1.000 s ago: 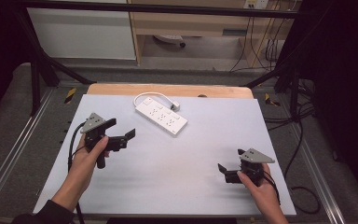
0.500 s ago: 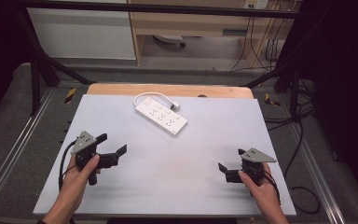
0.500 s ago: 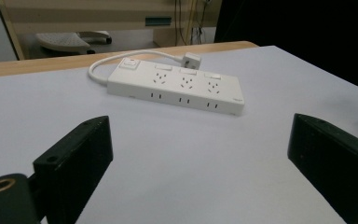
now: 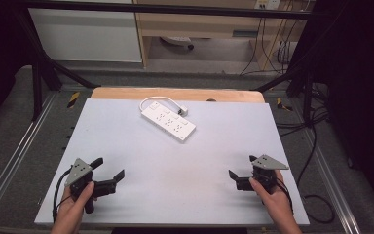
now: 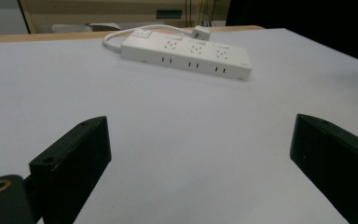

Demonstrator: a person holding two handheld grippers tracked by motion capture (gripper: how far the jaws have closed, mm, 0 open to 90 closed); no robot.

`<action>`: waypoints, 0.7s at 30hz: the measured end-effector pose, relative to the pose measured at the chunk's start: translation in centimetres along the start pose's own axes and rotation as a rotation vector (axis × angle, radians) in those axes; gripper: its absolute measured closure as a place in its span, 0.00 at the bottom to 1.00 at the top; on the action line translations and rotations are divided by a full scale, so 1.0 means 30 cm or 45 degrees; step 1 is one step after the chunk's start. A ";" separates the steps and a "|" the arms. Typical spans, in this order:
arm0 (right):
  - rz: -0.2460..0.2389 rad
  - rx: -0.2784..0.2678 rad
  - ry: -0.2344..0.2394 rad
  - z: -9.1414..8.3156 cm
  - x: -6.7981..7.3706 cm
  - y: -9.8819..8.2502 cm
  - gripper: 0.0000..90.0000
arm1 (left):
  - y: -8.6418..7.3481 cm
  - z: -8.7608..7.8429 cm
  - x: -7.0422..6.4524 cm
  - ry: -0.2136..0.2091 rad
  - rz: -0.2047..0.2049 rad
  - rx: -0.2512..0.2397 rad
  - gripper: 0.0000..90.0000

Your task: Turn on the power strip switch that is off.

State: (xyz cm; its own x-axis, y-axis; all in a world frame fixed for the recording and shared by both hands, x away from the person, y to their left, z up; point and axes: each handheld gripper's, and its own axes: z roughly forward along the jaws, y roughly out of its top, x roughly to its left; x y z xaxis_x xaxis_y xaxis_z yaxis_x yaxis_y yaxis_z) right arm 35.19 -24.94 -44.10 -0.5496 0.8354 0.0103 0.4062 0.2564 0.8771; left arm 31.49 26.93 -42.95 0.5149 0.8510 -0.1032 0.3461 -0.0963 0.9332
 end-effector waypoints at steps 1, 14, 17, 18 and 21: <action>0.001 0.001 -0.002 0.000 -0.001 0.000 0.02 | -0.009 0.000 -0.003 0.001 0.015 0.011 0.06; -0.001 0.005 -0.033 -0.015 -0.022 -0.010 0.02 | -0.051 0.041 -0.022 -0.070 0.134 0.134 0.06; 0.000 0.009 -0.048 -0.021 -0.032 -0.014 0.02 | -0.060 0.050 0.006 -0.072 0.141 0.166 0.06; 0.002 0.010 -0.054 -0.022 -0.035 -0.016 0.02 | -0.064 0.052 0.020 -0.072 0.120 0.175 0.06; 0.006 0.023 -0.062 -0.023 -0.042 -0.023 0.02 | -0.061 0.053 0.045 -0.048 0.061 0.183 0.07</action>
State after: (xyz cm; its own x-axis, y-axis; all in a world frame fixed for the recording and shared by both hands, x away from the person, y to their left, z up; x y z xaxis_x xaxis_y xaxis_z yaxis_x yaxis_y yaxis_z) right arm 35.10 -26.49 -44.38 -0.5118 0.8590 -0.0095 0.4221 0.2611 0.8681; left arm 32.82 27.44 -45.33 0.5617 0.8239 -0.0755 0.4282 -0.2114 0.8786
